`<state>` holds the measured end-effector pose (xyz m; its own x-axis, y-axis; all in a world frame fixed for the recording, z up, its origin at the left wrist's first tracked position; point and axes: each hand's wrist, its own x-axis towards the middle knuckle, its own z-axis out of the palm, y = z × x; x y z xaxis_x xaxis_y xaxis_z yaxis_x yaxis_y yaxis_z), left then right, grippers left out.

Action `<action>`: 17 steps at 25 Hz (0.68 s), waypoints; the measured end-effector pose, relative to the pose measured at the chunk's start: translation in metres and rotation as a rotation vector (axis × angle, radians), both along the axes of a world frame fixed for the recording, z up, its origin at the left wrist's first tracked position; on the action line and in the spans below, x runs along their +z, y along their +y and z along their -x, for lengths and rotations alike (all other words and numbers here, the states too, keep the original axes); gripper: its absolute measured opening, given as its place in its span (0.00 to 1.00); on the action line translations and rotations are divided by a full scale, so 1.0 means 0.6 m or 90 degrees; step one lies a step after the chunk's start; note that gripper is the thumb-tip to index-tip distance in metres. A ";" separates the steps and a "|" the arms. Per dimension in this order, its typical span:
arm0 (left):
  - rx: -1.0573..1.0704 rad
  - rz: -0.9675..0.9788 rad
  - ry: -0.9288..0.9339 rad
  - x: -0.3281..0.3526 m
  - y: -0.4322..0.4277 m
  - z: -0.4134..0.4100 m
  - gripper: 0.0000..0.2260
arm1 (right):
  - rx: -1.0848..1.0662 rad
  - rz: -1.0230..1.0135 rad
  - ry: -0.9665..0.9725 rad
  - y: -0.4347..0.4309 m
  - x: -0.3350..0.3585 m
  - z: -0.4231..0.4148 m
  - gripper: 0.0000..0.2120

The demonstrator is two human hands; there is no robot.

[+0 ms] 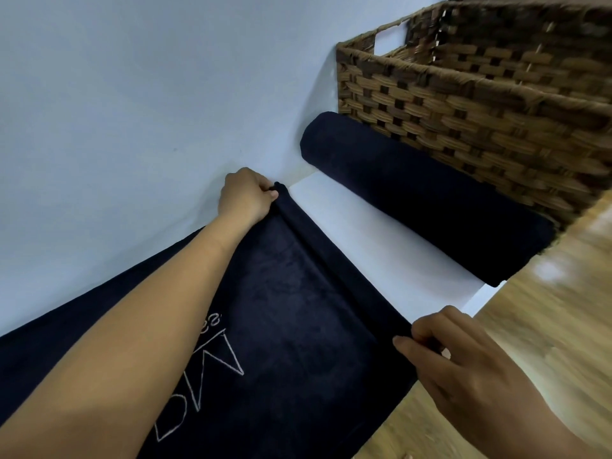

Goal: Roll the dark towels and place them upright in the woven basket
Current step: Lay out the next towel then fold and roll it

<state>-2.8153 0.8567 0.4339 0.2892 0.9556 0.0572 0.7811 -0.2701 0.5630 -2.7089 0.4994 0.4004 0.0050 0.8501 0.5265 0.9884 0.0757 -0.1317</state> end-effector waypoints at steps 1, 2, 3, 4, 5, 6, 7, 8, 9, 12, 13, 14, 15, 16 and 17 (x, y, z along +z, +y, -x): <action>-0.002 -0.045 0.061 -0.003 -0.002 0.003 0.08 | -0.004 0.001 -0.004 -0.001 0.000 -0.001 0.10; -0.003 -0.073 0.088 -0.006 -0.004 0.006 0.08 | -0.012 -0.002 -0.004 -0.003 -0.002 0.001 0.12; -0.010 -0.097 0.090 -0.007 -0.005 0.009 0.07 | -0.021 -0.001 0.008 -0.007 -0.006 0.006 0.13; -0.035 -0.140 0.092 -0.011 -0.005 0.010 0.07 | -0.029 0.001 0.037 -0.013 -0.010 0.013 0.14; -0.088 -0.214 0.107 -0.014 -0.003 0.011 0.08 | -0.044 0.007 0.089 -0.019 -0.011 0.021 0.14; -0.176 -0.302 0.117 -0.016 0.003 0.012 0.09 | -0.064 0.002 0.163 -0.024 -0.011 0.027 0.14; -0.291 -0.381 0.128 -0.014 0.013 0.015 0.10 | -0.088 -0.004 0.256 -0.027 -0.006 0.030 0.13; -0.413 -0.443 0.144 -0.013 0.028 0.018 0.11 | -0.110 -0.017 0.356 -0.027 -0.001 0.031 0.12; -0.517 -0.468 0.162 -0.013 0.040 0.021 0.12 | -0.138 -0.025 0.431 -0.026 0.008 0.031 0.09; -0.608 -0.331 0.241 0.007 0.066 0.023 0.11 | -0.199 -0.015 0.458 -0.015 0.018 0.039 0.07; -0.606 -0.282 0.260 0.017 0.074 0.017 0.11 | -0.223 0.006 0.482 -0.014 0.018 0.040 0.08; -0.610 -0.256 0.279 0.025 0.079 0.011 0.12 | -0.243 0.036 0.560 -0.013 0.023 0.040 0.13; -0.622 -0.240 0.300 0.032 0.083 0.005 0.13 | -0.258 0.069 0.656 -0.013 0.031 0.038 0.23; -0.640 -0.223 0.306 0.035 0.087 -0.001 0.15 | -0.275 0.083 0.718 -0.014 0.030 0.035 0.30; -0.664 -0.205 0.302 0.037 0.092 -0.005 0.18 | -0.288 0.108 0.741 -0.014 0.029 0.032 0.28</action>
